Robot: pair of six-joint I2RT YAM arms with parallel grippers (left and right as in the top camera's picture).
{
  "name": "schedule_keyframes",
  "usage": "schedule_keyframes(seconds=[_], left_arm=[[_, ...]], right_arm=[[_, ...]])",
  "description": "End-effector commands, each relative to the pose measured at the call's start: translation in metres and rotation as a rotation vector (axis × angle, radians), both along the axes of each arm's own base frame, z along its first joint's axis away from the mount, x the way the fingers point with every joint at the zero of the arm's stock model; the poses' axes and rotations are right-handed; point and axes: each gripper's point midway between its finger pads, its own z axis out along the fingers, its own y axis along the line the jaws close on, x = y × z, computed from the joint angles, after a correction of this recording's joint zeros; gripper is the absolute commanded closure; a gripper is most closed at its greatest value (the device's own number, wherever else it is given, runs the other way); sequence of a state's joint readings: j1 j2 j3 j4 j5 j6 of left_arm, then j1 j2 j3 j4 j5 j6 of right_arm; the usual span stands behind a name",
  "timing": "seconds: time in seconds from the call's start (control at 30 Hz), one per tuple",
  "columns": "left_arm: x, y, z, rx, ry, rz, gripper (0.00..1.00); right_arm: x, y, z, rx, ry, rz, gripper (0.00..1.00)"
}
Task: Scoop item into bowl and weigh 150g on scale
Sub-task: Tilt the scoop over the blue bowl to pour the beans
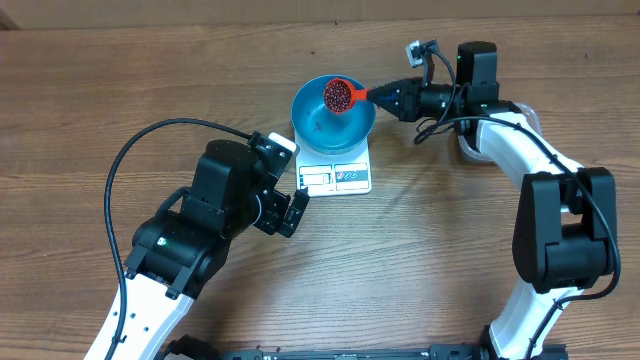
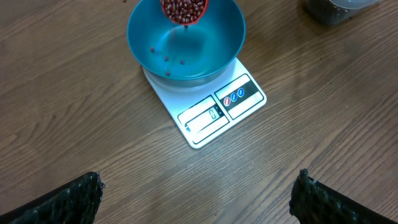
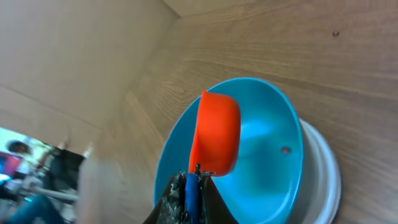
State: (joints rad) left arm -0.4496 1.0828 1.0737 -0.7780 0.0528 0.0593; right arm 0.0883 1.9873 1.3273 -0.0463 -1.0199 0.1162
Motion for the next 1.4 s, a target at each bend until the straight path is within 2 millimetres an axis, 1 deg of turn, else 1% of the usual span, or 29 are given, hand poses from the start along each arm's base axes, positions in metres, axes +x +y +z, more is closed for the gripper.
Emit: schedule_keyframes(seconds=[0.0,0.17,0.43,0.47,0.63,0.9,1.1,1.27,1.37], left_arm=[[-0.0002,-0.0005,0.0074,-0.007,-0.023,-0.015,0.0],[-0.0002,-0.0005,0.0074,-0.007,-0.023,-0.015,0.0],[-0.0002,-0.0005,0.0074,-0.007,-0.023,-0.015,0.01],[-0.0002,-0.0005,0.0074,-0.007,-0.023,-0.015,0.0],[-0.0002,-0.0005,0.0074,-0.007,-0.023,-0.015,0.01],[-0.0002,-0.0005,0.0074,-0.007,-0.023,-0.015,0.0],[-0.0002,-0.0005,0.0074,-0.007,-0.023,-0.014,0.01],[-0.0002,-0.0005,0.0074,-0.007,-0.023,-0.014,0.0],[-0.0002,-0.0005,0.0074,-0.007,-0.023,-0.015,0.0]], right_arm=[[-0.0017,0.0045,-0.0025,-0.06,-0.152,0.064,0.96],[-0.0028,0.005,-0.0035,-0.104,-0.268,0.109,0.96],[-0.0055,0.0115,-0.0036,-0.204,-0.561,0.223,0.96],[-0.0058,0.0124,-0.0036,-0.224,-0.621,0.245,0.96],[-0.0059,0.0128,-0.0035,-0.269,-0.752,0.29,0.96],[-0.005,0.0128,-0.0024,-0.328,-0.93,0.346,0.96],[-0.0027,0.0131,0.0007,-0.339,-0.978,0.349,0.96],[-0.0018,0.0132,0.002,-0.38,-1.102,0.386,0.96],[0.0,0.0134,0.0044,-0.386,-1.129,0.384,0.96]])
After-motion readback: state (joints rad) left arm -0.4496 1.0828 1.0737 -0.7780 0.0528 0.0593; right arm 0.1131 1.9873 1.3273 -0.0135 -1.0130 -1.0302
